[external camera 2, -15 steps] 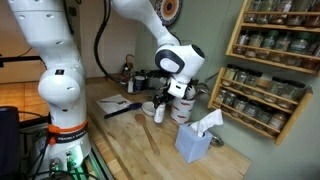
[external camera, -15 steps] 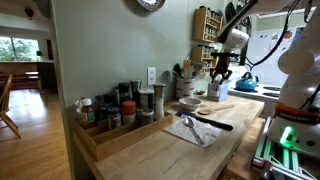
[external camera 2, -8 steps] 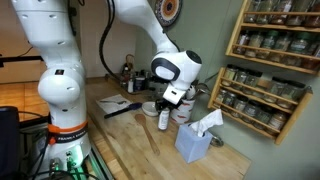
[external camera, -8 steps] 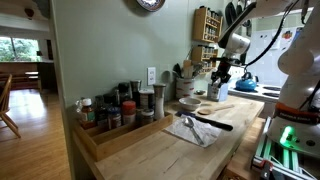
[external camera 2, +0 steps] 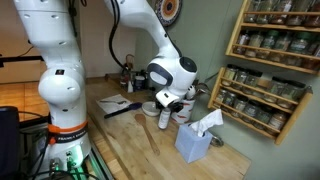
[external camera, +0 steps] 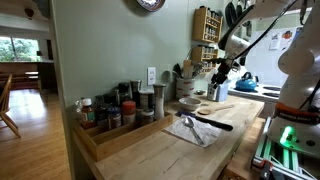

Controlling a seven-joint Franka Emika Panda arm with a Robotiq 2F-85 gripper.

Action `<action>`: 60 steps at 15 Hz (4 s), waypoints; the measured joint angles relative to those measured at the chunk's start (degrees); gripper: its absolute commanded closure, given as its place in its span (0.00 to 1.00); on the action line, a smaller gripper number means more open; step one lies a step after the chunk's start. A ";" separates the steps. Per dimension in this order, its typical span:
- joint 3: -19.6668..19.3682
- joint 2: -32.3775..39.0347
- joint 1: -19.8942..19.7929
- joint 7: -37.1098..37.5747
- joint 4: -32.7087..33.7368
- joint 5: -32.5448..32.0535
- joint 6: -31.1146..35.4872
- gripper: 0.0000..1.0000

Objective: Pick up the salt shaker and put it inside the bowl

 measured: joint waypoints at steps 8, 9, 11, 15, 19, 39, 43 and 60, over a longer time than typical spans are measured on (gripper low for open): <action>3.47 2.17 3.36 12.28 -4.50 5.25 15.90 0.69; 3.64 2.58 3.80 13.64 -4.43 5.27 16.01 0.69; 3.77 3.05 4.51 15.77 -4.35 5.46 16.04 0.69; 3.76 3.10 5.12 18.31 -4.32 6.89 16.03 0.69; 3.76 3.10 5.68 18.47 -4.27 7.84 16.03 0.12; -0.37 -10.89 -0.24 -4.61 -1.15 -26.63 -15.11 0.00; 0.49 -11.42 0.22 -14.40 -0.15 -27.80 -17.78 0.00; 4.07 -12.38 1.16 -50.93 0.25 -41.35 -27.59 0.00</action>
